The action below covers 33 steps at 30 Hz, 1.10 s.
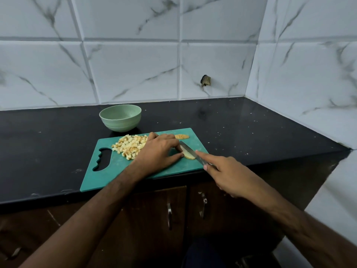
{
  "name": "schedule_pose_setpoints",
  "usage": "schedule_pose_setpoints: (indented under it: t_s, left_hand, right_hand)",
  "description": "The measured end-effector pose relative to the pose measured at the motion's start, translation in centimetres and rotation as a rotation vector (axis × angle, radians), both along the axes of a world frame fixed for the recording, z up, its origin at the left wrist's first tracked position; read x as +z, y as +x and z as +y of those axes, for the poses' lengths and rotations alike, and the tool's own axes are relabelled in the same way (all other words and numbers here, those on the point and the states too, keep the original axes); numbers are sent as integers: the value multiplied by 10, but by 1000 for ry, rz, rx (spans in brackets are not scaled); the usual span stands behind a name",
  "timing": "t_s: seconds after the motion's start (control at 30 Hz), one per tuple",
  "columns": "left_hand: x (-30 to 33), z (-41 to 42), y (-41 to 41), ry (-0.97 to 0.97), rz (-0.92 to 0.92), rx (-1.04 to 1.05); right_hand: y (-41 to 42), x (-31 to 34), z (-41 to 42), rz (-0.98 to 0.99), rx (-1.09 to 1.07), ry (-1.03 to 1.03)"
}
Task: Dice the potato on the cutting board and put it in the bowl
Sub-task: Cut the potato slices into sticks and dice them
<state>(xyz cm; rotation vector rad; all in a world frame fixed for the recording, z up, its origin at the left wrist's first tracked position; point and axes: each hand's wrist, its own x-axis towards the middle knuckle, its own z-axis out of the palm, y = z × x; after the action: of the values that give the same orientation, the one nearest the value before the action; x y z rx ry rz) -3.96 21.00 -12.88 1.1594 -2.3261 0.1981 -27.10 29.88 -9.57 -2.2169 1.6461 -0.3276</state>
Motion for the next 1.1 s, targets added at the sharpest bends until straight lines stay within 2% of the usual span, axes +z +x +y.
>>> schedule_pose_setpoints:
  t_s: [0.3,0.57,0.7,0.93,1.1]
  left_hand:
    - [-2,0,0,-41,-17,13]
    - [-3,-1,1,-60,-20,14]
    - [-4,0,3,-77,-9,7]
    - [-4,2,3,-152,2,34]
    - [-4,0,3,-108,-13,-19]
  right_hand:
    - [1,4,-3,91,0,-85]
    - [14,-7,10,322,24,-311]
    - [17,-11,11,416,33,-339]
    - [10,-8,6,335,31,-291]
    - [8,-12,2,303,45,-274]
